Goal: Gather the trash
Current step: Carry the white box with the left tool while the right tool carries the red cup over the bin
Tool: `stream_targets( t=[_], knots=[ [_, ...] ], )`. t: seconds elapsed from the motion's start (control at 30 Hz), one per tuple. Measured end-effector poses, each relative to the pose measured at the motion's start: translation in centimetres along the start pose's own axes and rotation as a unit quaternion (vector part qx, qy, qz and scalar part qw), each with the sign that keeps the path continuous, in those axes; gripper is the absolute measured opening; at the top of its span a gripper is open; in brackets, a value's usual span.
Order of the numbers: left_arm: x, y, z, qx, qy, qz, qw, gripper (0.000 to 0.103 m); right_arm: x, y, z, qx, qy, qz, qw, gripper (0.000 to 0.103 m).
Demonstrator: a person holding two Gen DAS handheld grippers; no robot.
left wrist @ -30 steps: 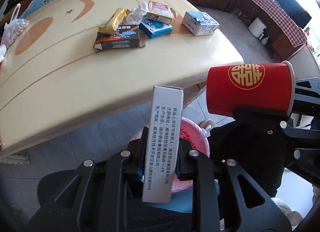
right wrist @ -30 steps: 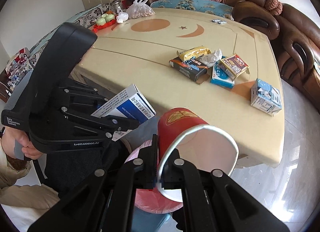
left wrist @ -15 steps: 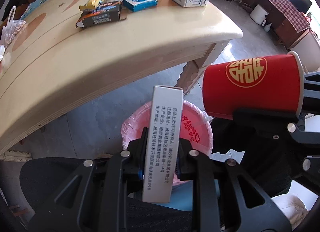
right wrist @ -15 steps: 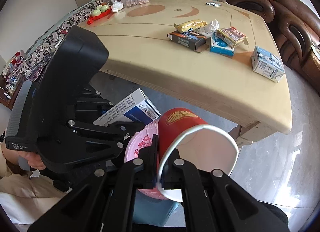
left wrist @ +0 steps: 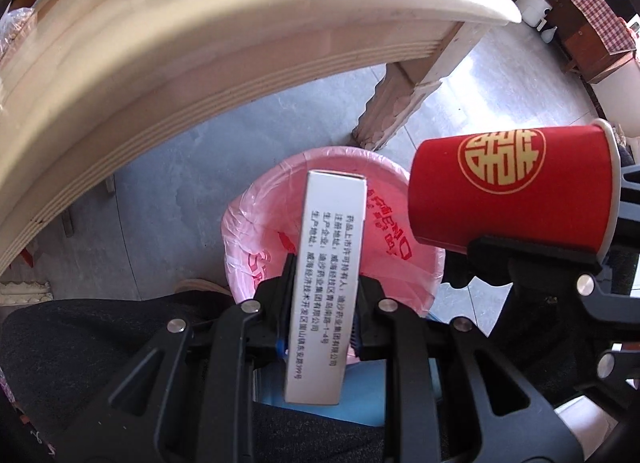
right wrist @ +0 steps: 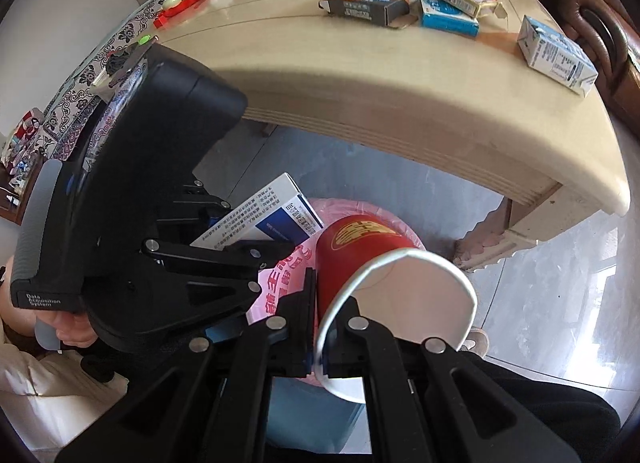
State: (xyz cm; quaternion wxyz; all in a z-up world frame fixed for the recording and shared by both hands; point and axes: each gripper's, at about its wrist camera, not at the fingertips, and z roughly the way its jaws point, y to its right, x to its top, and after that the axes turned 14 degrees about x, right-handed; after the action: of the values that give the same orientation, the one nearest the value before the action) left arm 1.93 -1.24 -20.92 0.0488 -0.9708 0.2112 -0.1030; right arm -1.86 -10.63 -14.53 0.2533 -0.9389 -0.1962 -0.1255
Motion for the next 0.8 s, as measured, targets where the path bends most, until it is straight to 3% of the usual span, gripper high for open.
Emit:
stream_targets(
  t=[0.8],
  knots=[
    [0.7,0.5,11.7,-0.01,-0.125,-0.023,0.9918,0.022,-2.3,7.1,12.0,0.024,-0.077,0.092,0.993,0.003]
  ],
)
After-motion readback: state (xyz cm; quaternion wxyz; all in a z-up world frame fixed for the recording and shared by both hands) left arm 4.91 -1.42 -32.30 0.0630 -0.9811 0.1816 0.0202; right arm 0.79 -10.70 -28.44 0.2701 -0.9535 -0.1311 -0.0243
